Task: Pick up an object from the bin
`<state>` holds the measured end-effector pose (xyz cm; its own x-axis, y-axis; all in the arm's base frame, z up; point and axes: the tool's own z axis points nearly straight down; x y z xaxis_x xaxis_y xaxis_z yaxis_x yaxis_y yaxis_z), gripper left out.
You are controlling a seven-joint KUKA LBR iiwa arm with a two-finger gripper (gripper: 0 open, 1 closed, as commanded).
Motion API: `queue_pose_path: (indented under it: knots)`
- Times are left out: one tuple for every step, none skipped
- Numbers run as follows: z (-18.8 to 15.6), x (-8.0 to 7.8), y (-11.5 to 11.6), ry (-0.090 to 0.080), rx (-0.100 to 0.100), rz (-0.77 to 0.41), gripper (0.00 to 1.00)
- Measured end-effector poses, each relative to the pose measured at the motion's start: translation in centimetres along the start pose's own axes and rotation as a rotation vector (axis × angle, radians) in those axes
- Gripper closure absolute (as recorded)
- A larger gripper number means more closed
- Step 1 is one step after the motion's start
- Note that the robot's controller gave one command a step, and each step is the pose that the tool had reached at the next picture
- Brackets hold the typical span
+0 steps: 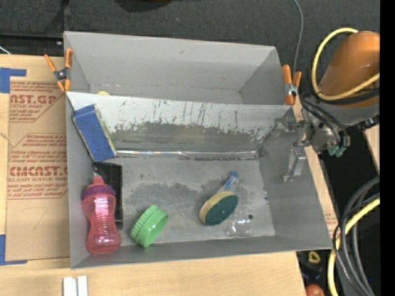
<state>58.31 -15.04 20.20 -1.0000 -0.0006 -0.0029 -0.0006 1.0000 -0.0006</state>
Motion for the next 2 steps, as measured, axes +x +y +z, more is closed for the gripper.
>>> queue_pose_path:
  knots:
    - [0.0, 0.0, 0.0, 0.000, 0.000, 0.000, 0.00]
    - [5.1, 2.4, 3.2, 0.002, -0.002, -0.232, 0.00]
